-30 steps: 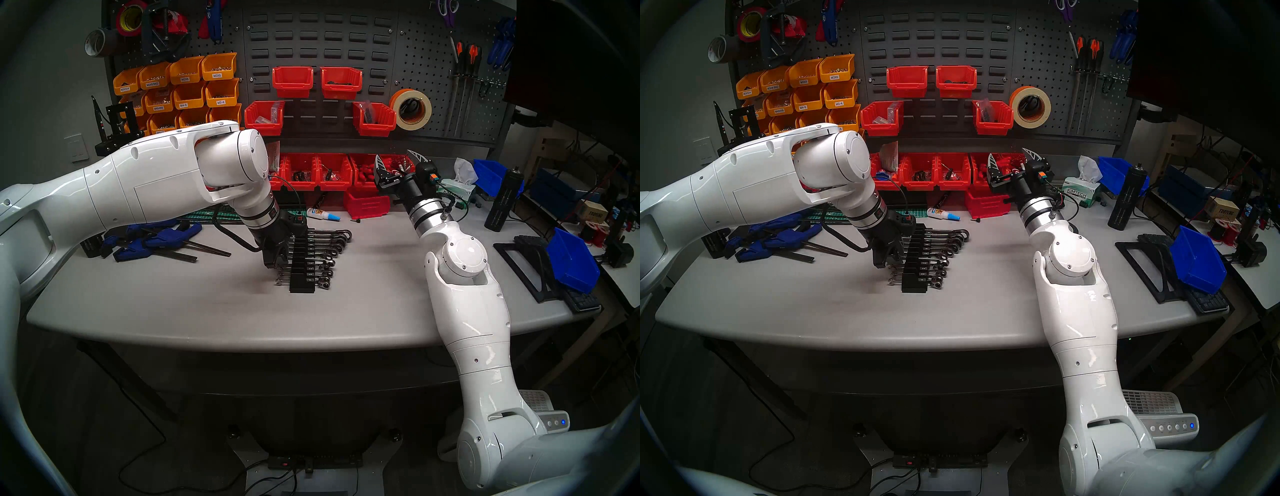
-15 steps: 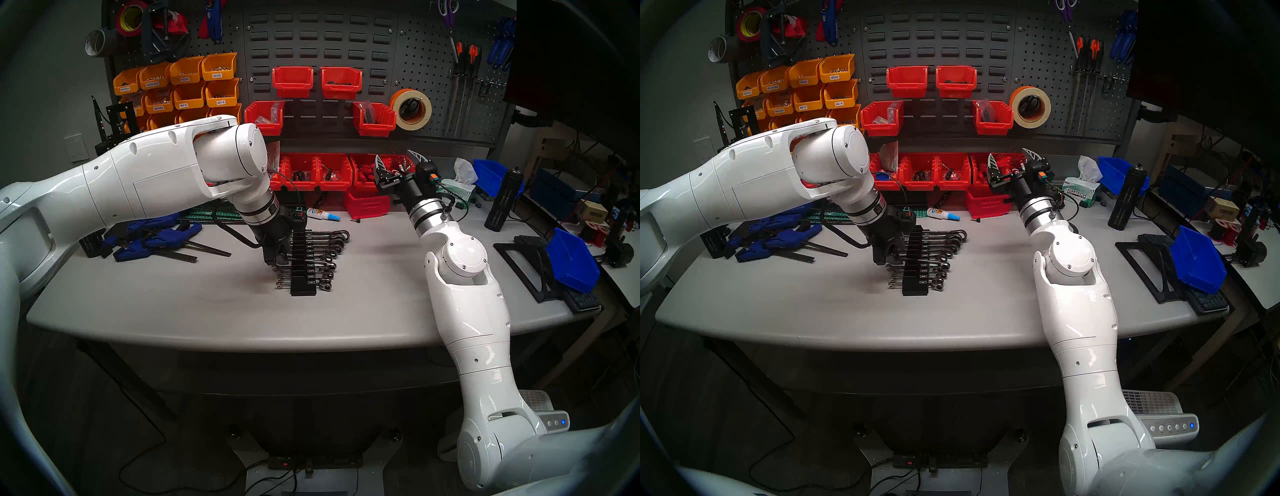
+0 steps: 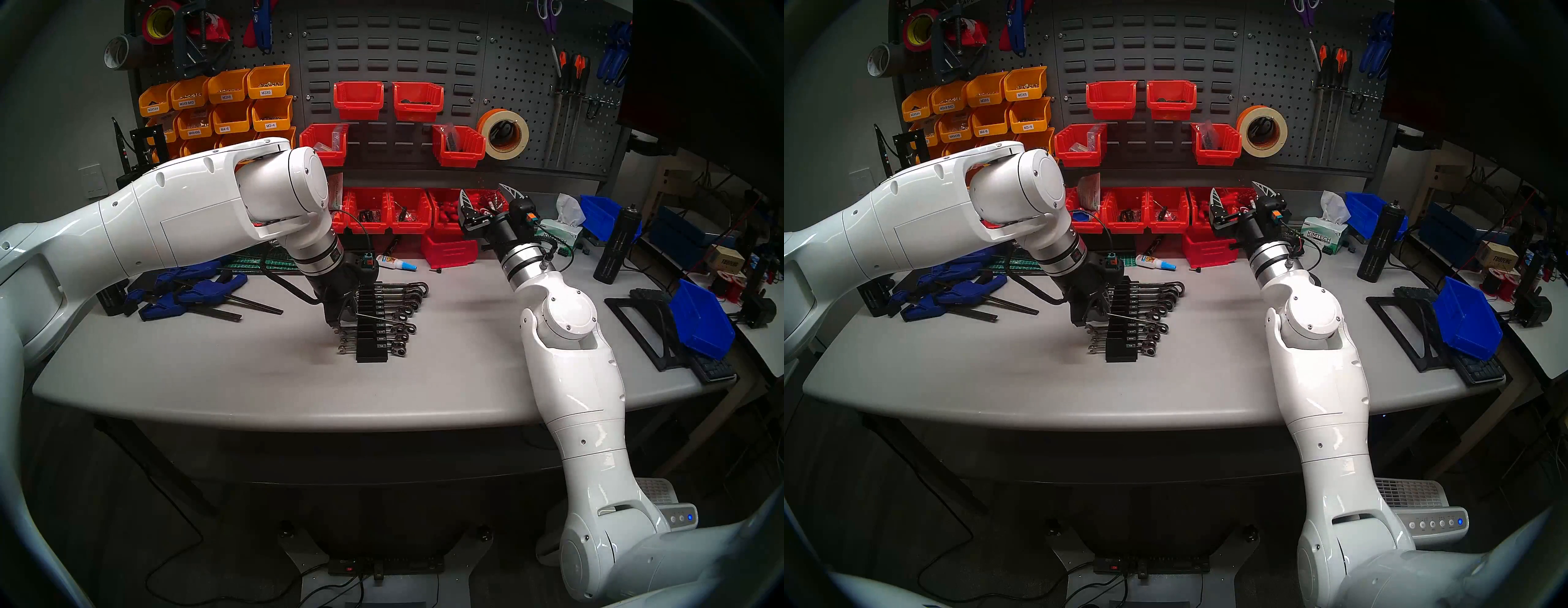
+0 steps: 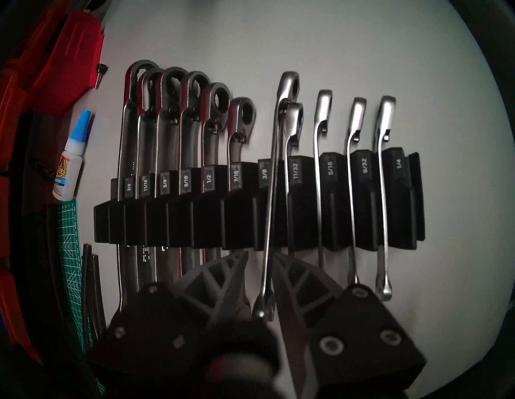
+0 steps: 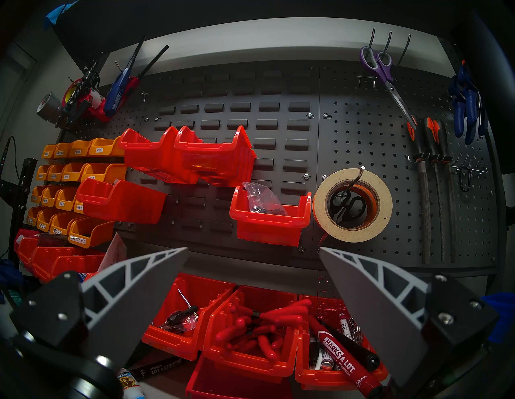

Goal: Put the wrenches on the table into the correct slot in the case

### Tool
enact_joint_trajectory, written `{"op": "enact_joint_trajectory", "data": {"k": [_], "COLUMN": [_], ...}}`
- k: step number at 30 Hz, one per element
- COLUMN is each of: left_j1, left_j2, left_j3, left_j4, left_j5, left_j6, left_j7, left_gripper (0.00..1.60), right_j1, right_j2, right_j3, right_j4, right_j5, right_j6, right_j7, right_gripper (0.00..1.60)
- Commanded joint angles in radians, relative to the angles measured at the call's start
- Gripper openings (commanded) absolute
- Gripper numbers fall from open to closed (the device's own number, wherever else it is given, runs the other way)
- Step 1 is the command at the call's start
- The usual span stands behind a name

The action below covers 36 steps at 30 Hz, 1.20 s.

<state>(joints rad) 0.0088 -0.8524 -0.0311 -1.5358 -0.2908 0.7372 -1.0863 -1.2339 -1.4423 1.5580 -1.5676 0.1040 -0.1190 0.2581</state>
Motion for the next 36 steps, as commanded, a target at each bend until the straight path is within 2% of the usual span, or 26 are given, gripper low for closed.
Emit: {"op": "enact_joint_trajectory", "data": {"k": [1,23,36], "left_j1": [-0.043,-0.040,-0.032], "left_j2": [0.007,0.069,0.068], "left_j3": [-0.022,-0.022,-0.021], "left_j4": [0.010,-0.021,0.023], "left_j5": [0.010,0.000,0.005], "left_j6": [0.001,-0.004,-0.029], "left_j7": [0.003,-0.018,-0.011], "left_gripper": [0.76,0.79,0.78], "right_j1": [0.030,0.030,0.030], "right_j2": [-0.001,-0.001,-0.001], "right_j3": [-0.001,-0.002,-0.002], "right_j4": [-0.033,-0.033,-0.033], "right_j5": [0.000,0.000,0.000], "right_j6": [-0.007,-0.006,-0.006], "right_j7": [0.002,0.001,0.001], "right_gripper": [1.60,1.60,1.60]}}
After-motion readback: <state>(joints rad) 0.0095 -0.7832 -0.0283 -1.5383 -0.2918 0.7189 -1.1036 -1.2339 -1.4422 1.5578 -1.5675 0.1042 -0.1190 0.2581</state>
